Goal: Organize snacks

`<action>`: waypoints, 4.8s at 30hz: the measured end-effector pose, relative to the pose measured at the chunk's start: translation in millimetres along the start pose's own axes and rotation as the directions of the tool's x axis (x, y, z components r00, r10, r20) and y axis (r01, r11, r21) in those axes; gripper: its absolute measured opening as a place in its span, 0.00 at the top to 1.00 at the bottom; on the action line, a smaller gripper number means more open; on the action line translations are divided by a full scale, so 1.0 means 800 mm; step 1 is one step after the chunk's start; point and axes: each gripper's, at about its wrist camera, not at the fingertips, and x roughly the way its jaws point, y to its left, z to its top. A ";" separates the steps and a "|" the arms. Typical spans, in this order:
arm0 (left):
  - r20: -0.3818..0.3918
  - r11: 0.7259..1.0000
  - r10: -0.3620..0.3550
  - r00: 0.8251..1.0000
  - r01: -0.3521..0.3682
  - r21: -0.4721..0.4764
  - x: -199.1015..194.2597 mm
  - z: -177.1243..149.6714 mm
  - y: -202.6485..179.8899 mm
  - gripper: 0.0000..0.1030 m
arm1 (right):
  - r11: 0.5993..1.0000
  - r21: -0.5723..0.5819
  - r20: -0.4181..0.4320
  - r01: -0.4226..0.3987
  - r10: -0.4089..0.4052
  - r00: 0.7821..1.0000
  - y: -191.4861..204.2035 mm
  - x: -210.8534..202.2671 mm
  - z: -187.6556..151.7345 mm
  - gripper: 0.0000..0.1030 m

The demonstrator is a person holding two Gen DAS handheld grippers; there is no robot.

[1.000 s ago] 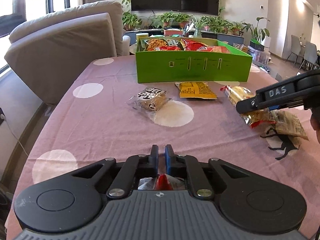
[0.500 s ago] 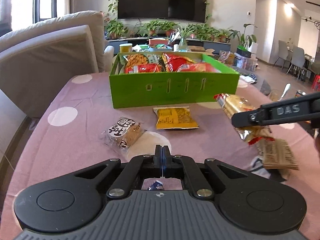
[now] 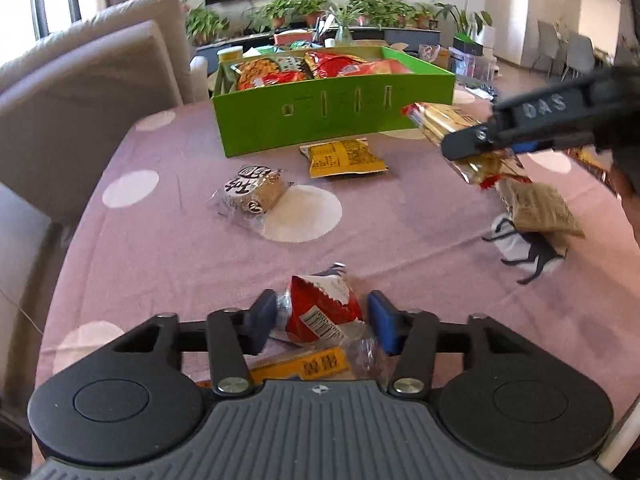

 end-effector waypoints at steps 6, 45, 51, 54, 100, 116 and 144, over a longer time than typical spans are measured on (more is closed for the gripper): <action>0.043 0.999 -0.036 0.998 0.038 -0.034 -0.011 0.009 0.006 0.63 | 1.000 0.020 0.009 -0.003 0.003 1.000 -0.003 0.000 0.001 0.54; 0.190 0.999 -0.040 0.981 0.040 0.006 0.026 0.161 -0.017 0.63 | 1.000 -0.007 0.137 -0.026 0.027 0.990 -0.012 -0.001 0.078 0.54; 0.196 0.999 -0.035 0.980 0.030 0.026 0.047 0.200 -0.015 0.63 | 1.000 0.007 0.150 -0.023 0.022 0.988 -0.023 0.013 0.103 0.54; 0.201 0.999 -0.038 0.979 0.036 0.013 0.058 0.219 -0.010 0.63 | 1.000 0.015 0.148 -0.025 0.022 0.989 -0.028 0.024 0.117 0.54; 0.178 0.998 0.011 0.984 0.000 -0.065 0.097 0.220 0.023 0.24 | 0.996 0.085 0.152 0.008 -0.021 0.988 -0.071 0.043 0.121 0.39; 0.136 0.997 0.036 0.990 -0.027 -0.074 -0.029 0.074 0.044 0.19 | 0.994 -0.066 0.035 -0.083 0.086 0.996 0.005 0.002 0.030 0.37; 0.035 0.998 -0.023 0.999 0.021 0.062 -0.034 -0.038 0.041 0.37 | 0.998 -0.066 -0.015 0.012 -0.013 1.000 0.027 -0.022 -0.007 0.37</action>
